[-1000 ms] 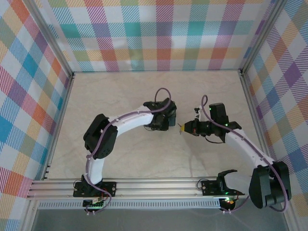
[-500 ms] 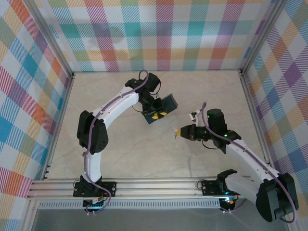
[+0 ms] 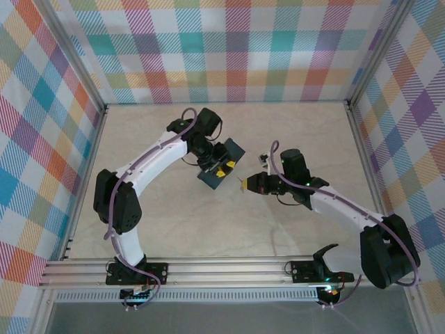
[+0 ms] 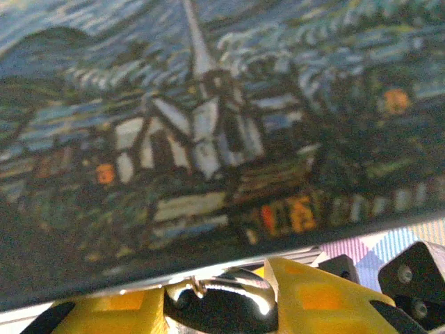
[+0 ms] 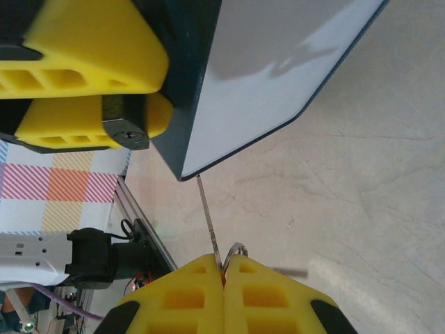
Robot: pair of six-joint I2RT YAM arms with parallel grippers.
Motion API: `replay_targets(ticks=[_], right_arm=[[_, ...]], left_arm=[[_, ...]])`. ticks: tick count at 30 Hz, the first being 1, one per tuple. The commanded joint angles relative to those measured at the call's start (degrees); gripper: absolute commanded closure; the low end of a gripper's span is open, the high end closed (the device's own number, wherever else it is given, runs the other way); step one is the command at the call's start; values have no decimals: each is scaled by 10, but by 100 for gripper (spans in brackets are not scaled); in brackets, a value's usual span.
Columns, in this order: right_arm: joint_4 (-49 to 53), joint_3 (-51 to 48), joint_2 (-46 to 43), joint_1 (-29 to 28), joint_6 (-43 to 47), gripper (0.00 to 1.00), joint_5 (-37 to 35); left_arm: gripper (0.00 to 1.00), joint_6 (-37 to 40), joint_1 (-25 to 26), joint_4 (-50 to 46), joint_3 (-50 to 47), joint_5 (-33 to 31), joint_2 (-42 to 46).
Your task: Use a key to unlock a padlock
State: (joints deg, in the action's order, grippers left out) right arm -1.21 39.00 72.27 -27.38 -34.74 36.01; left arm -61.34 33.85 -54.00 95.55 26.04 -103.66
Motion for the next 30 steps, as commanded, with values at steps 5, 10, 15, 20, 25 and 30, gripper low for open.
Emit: replay_targets(ticks=[5, 10, 15, 20, 25, 30], right_arm=[[-80, 20, 21, -14, 12, 98, 21], [-105, 34, 42, -29, 7, 98, 30], [-105, 50, 62, -37, 6, 98, 29], [-102, 55, 71, -38, 4, 98, 24], [-100, 54, 71, -39, 3, 98, 18], [-107, 59, 81, -39, -5, 98, 17]], left_arm=[[87, -26, -18, 32, -27, 13, 34], [87, -27, -24, 36, -32, 14, 37], [87, -36, -25, 50, -44, 16, 45], [87, -37, -26, 53, -50, 16, 50], [88, -40, -27, 57, -53, 18, 53], [88, -37, -27, 54, -49, 20, 53]])
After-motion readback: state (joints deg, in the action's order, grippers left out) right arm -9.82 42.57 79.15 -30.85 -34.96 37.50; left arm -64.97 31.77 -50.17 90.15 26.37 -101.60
